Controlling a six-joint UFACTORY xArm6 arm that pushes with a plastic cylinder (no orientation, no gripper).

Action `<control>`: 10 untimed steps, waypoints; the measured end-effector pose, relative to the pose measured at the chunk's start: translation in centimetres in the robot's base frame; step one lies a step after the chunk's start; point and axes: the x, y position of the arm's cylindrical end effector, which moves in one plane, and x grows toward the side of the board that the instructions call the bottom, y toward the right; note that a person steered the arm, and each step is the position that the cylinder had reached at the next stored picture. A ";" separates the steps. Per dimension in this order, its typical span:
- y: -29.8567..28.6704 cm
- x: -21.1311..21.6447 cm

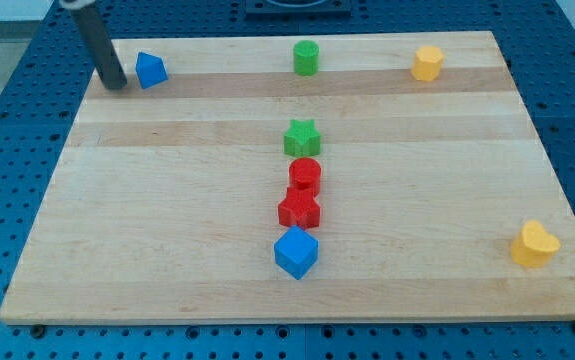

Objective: Move the triangle diagonal to the green star

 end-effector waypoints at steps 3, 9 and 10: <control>3.9 -2.8; 3.6 5.3; 10.1 5.4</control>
